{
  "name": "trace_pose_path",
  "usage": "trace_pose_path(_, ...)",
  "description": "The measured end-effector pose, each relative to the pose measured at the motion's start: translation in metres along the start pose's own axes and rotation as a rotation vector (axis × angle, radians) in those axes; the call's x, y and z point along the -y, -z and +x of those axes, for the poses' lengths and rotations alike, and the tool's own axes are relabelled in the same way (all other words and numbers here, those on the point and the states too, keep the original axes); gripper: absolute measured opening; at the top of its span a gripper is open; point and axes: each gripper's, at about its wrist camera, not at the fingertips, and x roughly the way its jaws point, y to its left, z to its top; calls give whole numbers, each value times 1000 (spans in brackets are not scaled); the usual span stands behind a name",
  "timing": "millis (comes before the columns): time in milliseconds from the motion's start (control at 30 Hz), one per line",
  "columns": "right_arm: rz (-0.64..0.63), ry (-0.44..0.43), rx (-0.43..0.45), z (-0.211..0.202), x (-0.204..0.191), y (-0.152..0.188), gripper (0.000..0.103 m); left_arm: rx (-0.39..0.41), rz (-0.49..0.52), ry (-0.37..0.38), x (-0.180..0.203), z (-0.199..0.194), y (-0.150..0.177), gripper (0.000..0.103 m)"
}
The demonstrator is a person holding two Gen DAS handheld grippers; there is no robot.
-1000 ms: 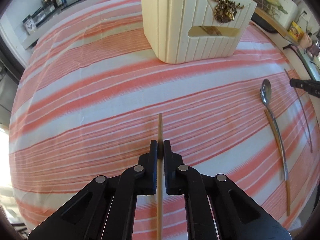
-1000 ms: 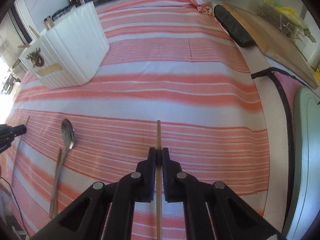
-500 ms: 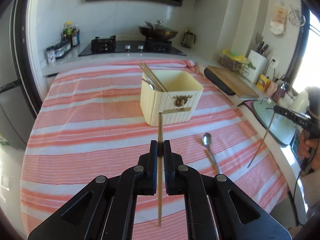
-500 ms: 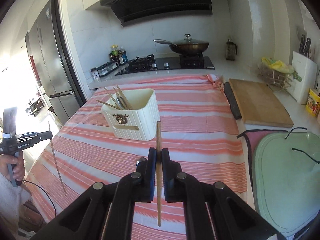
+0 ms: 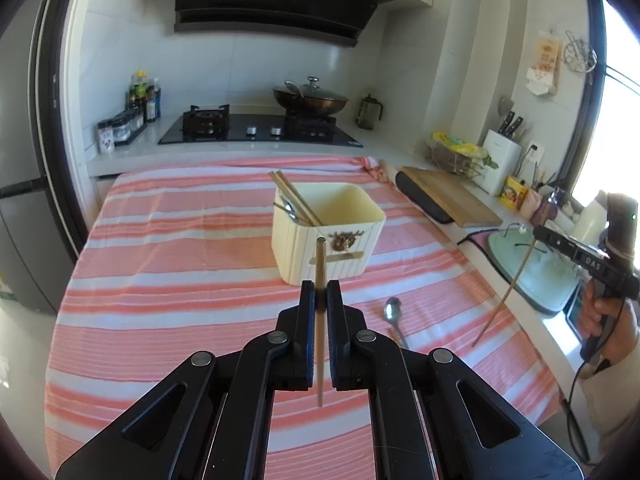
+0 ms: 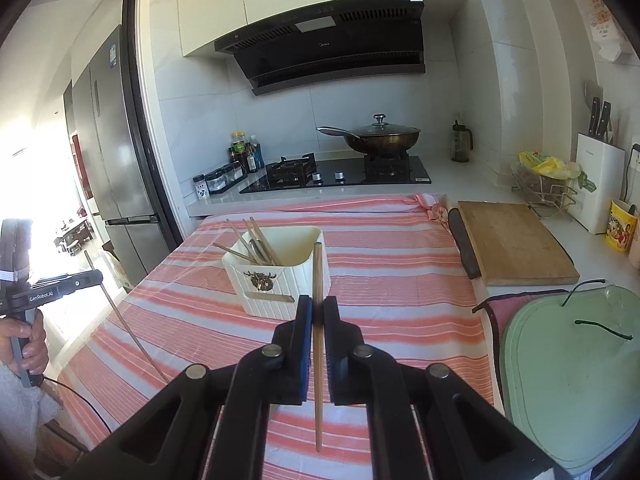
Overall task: Organize utensils
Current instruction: 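Lift both chopsticks and carry them over the white holder with both tools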
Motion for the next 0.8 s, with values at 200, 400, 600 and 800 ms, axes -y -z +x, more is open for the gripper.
trace_pose_path(200,16,1,0,0,6,2,6,-6,9,7,4,4,0,4)
trace_pose_path(400,22,5,-13,5,8,4,6,-12,7,16,7,7,2,4)
trace_pose_path(600,20,6,-15,12,8,0,6,-1,-13,44,6,4,-8,4)
trace_pose_path(800,18,10,-9,29,11,-19,6,57,-20,96,9,-10,-41,4)
